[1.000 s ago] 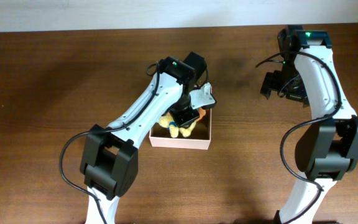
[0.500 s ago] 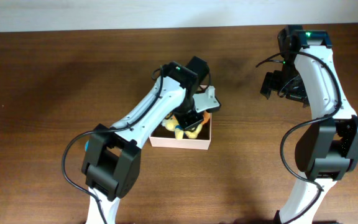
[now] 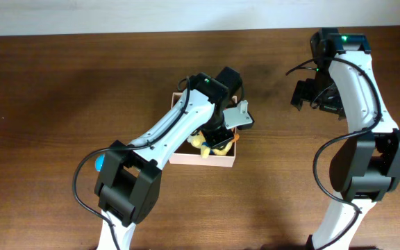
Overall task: Pack container
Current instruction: 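Lower the duck into the box and press it down with the left gripper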
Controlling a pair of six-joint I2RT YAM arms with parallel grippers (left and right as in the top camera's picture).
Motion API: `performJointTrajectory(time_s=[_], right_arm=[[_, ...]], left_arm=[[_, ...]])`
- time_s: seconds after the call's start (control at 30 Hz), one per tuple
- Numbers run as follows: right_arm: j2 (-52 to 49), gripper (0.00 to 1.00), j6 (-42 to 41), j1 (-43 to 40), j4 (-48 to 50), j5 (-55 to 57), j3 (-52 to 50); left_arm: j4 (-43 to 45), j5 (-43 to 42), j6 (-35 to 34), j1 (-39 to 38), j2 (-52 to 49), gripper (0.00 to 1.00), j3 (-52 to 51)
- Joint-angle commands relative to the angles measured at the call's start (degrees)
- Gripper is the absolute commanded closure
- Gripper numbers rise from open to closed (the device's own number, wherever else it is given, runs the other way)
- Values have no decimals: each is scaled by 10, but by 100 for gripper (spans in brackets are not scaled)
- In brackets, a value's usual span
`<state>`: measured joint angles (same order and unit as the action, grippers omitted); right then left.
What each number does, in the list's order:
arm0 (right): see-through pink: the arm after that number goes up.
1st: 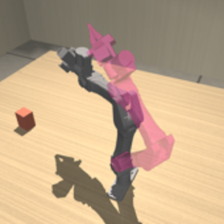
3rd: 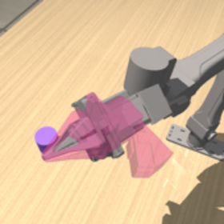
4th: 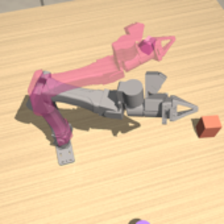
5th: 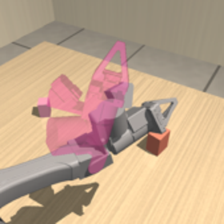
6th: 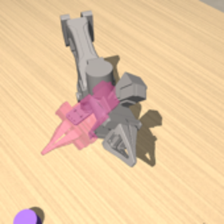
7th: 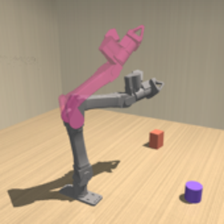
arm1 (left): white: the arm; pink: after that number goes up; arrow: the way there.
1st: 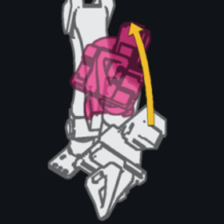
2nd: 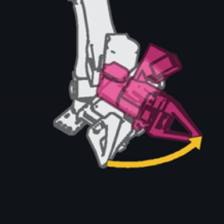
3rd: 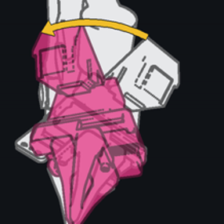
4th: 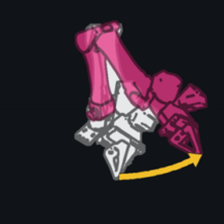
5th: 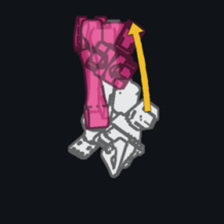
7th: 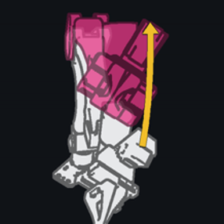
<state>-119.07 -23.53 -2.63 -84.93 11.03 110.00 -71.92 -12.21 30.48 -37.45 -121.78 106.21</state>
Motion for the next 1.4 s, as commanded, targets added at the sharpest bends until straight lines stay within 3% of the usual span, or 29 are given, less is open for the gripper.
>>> performJointTrajectory(time_s=[0.0, 1.27, 1.3, 1.37], right_arm=[[2, 1, 1, 0, 2, -1, -1], [2, 1, 1, 0, 2, -1, -1], [2, 1, 1, 0, 2, -1, -1], [2, 1, 1, 0, 2, -1, -1]], left_arm=[[-2, -3, 11, 1, -4, 75, -4], [30, -7, 4, 21, -4, 74, -50], [30, -7, 4, 20, -4, 68, -50], [30, -7, 4, 19, -4, 39, -50]])
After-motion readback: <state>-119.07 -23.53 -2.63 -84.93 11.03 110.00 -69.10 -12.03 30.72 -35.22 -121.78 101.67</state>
